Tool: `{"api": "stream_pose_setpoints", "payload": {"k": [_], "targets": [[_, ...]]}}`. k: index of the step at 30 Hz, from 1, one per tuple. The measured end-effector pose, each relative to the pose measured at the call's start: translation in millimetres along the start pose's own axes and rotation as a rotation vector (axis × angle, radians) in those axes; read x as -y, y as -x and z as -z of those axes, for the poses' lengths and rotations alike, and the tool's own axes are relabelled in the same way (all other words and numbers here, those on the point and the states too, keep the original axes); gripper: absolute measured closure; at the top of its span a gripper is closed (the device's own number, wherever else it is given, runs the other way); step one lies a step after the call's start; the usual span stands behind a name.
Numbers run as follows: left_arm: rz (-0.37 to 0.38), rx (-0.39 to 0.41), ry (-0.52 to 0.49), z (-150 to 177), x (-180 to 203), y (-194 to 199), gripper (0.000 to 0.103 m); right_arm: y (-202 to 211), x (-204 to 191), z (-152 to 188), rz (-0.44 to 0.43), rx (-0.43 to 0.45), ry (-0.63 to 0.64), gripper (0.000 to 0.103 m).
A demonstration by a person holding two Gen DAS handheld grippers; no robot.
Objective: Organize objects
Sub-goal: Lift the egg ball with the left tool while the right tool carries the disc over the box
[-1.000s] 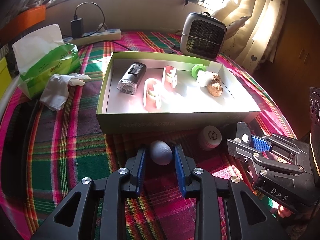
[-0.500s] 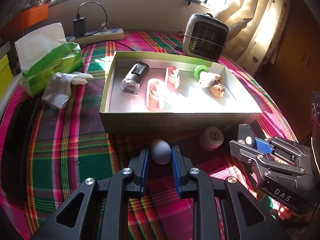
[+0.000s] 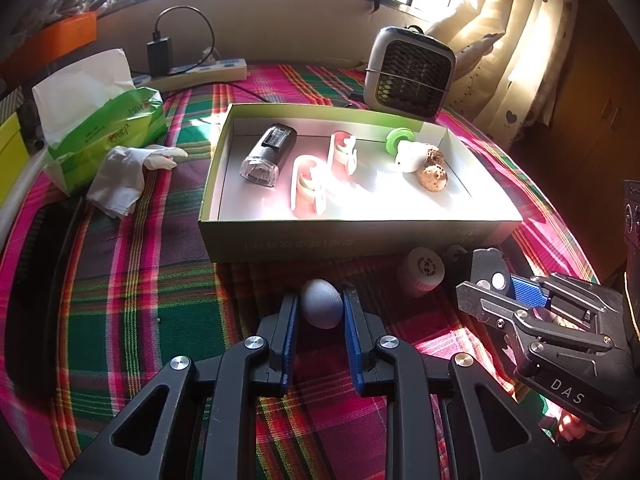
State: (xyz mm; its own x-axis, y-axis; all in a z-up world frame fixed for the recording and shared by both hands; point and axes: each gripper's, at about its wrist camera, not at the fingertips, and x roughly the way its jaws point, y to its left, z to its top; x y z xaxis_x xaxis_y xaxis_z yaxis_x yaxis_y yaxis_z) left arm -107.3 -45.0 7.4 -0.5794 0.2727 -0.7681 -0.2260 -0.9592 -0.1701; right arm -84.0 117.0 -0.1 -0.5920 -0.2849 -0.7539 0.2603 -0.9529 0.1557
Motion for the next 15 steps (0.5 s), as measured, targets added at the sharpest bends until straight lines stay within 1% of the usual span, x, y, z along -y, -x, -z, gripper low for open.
{"api": "stream_pose_setpoints", "payload": {"k": [9, 15], "targets": [[-0.007, 0.001, -0.001, 1.6, 0.7, 1.6, 0.084, 2.7, -0.2, 1.1, -0.006, 0.008, 0.000, 0.075], [-0.015, 0.016, -0.006, 0.3, 0.4, 7.8, 0.084, 7.5, -0.4, 1.6, -0.013, 0.025, 0.000, 0.075]]}}
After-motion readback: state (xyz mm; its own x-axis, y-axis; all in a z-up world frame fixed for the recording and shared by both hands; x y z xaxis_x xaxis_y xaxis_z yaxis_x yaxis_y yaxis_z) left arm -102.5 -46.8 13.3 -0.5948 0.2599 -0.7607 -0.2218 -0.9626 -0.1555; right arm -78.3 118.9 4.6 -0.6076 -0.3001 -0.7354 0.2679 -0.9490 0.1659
